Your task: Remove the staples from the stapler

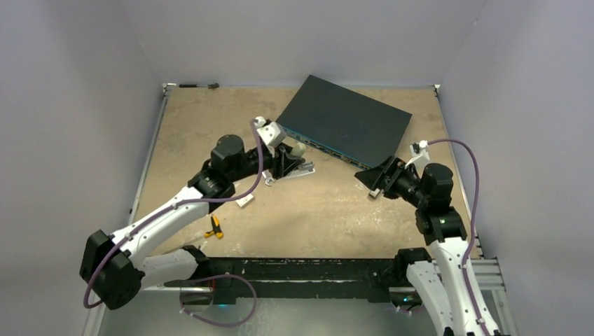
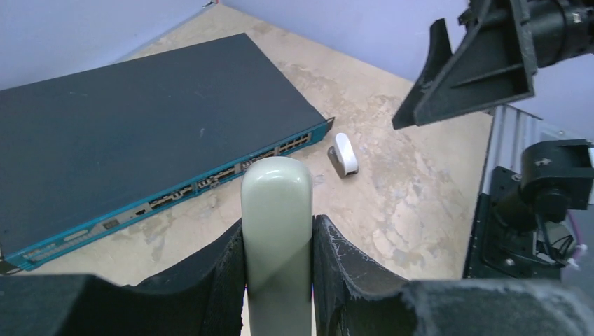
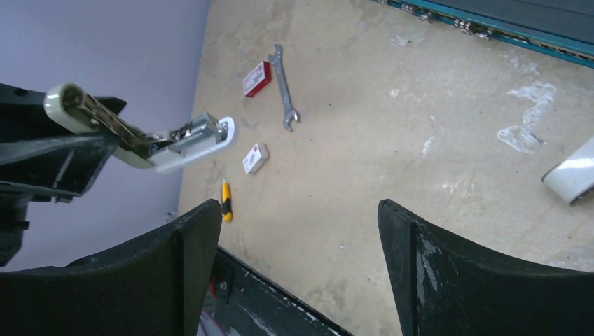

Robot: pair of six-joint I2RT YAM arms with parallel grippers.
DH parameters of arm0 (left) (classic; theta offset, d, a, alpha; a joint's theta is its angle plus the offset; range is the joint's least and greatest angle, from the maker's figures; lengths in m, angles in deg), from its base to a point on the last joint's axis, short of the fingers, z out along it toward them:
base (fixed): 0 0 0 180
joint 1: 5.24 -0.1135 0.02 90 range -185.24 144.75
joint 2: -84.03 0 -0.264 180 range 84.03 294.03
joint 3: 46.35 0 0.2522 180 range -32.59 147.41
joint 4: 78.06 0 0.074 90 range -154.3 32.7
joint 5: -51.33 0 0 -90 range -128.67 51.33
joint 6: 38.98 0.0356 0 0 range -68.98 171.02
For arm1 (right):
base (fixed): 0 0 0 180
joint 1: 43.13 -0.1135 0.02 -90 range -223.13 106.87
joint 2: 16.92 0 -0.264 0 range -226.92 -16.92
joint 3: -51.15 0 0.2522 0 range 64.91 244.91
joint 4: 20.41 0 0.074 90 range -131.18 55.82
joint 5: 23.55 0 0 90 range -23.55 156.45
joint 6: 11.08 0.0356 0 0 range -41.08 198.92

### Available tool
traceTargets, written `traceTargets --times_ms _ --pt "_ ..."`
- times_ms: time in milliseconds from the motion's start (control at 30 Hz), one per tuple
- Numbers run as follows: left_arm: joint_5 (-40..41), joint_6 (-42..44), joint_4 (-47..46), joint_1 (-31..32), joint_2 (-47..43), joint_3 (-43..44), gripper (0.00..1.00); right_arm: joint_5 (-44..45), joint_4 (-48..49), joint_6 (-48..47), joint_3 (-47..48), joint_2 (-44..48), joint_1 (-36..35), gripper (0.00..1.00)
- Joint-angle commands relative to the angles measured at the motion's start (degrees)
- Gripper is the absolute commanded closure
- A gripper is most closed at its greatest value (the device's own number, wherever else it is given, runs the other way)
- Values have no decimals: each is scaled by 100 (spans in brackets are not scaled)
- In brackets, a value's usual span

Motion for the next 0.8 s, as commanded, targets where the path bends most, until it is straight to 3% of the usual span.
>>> traceTargets --times_ms 0,133,300,400,567,767 --pt "-337 -369 -649 20 -559 -484 100 -446 846 436 54 21 -92 16" --pt "-445 -554 -1127 21 -1023 -830 100 -153 1432 514 11 8 -738 16" --pt "-697 -921 -1885 15 -1561 -1200 100 1169 2351 168 136 -968 -3007 17" --pt "-718 -1054 -1762 20 -1851 -1213 100 1670 2758 -336 417 -1479 -3827 17" --pt "-721 -1115 -1341 15 -2375 -1227 100 1677 4064 -492 75 -1371 -4104 18" --pt "-606 -1243 -1521 16 -2986 -1552 100 1851 4972 310 -385 -1439 -4226 24"
